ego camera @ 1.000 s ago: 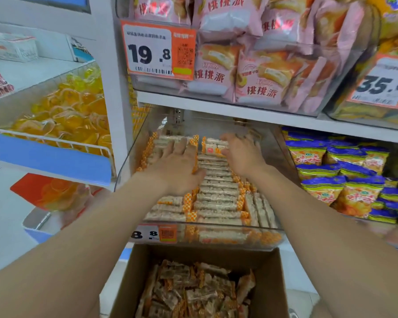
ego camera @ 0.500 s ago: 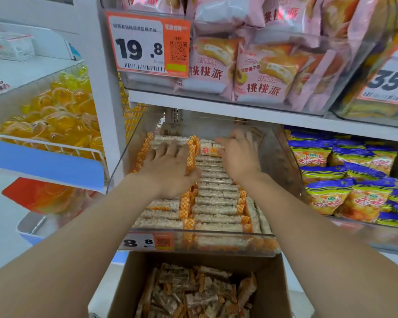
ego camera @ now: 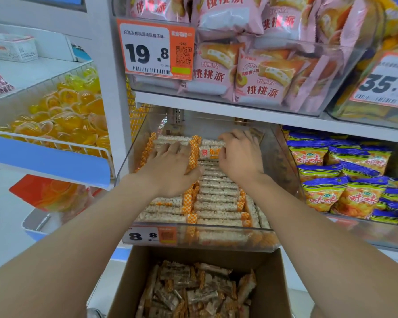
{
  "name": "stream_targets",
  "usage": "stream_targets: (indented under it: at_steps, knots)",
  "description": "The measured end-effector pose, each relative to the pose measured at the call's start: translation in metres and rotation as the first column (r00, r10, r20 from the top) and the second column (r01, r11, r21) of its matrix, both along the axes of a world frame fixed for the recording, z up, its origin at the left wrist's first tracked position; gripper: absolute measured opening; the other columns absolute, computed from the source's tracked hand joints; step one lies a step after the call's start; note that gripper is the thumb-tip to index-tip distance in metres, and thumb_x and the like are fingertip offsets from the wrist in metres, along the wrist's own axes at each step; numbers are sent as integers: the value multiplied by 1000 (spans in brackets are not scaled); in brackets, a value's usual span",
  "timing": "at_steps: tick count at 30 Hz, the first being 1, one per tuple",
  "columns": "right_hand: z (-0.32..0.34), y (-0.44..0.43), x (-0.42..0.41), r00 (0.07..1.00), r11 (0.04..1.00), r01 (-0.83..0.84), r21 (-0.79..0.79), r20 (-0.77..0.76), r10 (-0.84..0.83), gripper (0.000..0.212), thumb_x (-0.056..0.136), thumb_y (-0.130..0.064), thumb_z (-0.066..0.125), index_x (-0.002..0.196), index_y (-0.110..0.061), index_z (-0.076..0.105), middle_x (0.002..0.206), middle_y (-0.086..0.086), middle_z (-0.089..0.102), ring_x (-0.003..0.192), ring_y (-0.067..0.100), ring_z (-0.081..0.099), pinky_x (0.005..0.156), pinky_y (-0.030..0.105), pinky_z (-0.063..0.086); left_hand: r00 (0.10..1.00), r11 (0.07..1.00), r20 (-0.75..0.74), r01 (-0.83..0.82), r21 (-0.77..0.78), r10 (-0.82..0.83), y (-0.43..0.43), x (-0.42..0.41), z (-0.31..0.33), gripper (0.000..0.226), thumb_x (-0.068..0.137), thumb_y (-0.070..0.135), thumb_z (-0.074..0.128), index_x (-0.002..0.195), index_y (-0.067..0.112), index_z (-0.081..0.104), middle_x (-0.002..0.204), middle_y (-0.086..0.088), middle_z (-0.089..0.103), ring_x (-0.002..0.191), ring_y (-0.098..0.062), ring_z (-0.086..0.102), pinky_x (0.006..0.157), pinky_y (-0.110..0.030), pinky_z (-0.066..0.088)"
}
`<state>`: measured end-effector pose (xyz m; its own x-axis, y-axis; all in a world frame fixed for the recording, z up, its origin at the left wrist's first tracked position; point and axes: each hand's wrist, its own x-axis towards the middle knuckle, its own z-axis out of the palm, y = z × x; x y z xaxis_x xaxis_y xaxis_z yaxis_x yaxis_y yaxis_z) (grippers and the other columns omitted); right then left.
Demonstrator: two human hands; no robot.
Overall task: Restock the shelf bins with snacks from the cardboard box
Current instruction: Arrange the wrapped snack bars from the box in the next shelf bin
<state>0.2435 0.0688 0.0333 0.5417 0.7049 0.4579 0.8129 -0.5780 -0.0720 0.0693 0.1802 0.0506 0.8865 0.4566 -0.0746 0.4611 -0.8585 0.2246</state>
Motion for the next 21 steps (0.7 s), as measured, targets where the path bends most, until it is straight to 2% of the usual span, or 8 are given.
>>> stream_targets:
  at_steps: [3,6,8,11,14,17,19,21]
  knots:
    - [17,-16,-26,991,998,-55,11,-120,56,33,91,-19,58,122,-20,71,117,7,71,112,32,64,96,46,53,996,999,78,39,36,-42,-7,-12,8,76,99,67,33,156,16,37,157,-14,42,147,-41,35,119,-59,32]
    - [37,-44,-63,956,991,-130,32,-261,134,27,89,-27,55,109,-27,73,94,-2,74,92,27,70,80,45,61,970,992,213,104,65,-115,-28,-36,21,55,91,58,35,122,23,64,117,-3,65,114,-29,61,97,-50,51]
    - [50,-70,-86,929,982,-183,57,-316,191,19,88,-27,58,97,-30,74,71,-12,68,75,14,68,78,37,60,933,987,323,155,37,-159,-50,-59,30,30,92,48,42,97,30,65,91,9,66,88,-15,64,78,-43,55]
    - [72,-117,-121,843,962,-270,44,-472,258,12,91,-25,64,82,-30,72,56,-17,61,61,3,61,73,14,49,900,973,374,230,24,-222,-87,-102,40,18,95,43,48,87,32,60,74,11,63,69,-6,59,66,-37,51]
    - [65,-155,-150,743,907,-403,-120,-621,248,18,94,-36,65,82,-28,74,67,-11,69,65,5,63,64,24,50,919,941,258,328,-82,-298,-116,-136,26,15,100,42,53,90,35,61,75,13,63,71,-5,57,62,-22,45]
    - [19,-180,-164,748,799,-479,-362,-646,156,22,97,-33,60,85,-25,76,72,-8,71,69,7,66,69,34,58,911,906,1,410,-104,-412,-134,-145,-24,13,99,35,56,89,30,62,78,15,60,74,-6,57,70,-33,51]
    - [-14,-190,-169,755,710,-498,-497,-652,73,27,99,-31,55,89,-19,77,75,-1,73,74,18,70,78,46,62,894,912,-187,389,-128,-407,-138,-142,-64,11,99,35,56,93,29,64,86,14,63,84,-13,63,78,-40,57]
    - [-43,-193,-166,743,691,-483,-537,-669,-1,30,100,-25,52,97,-9,77,79,9,73,75,29,69,80,51,62,890,929,-275,327,-173,-364,-137,-137,-95,14,100,33,57,105,28,68,98,10,69,90,-15,67,83,-42,60]
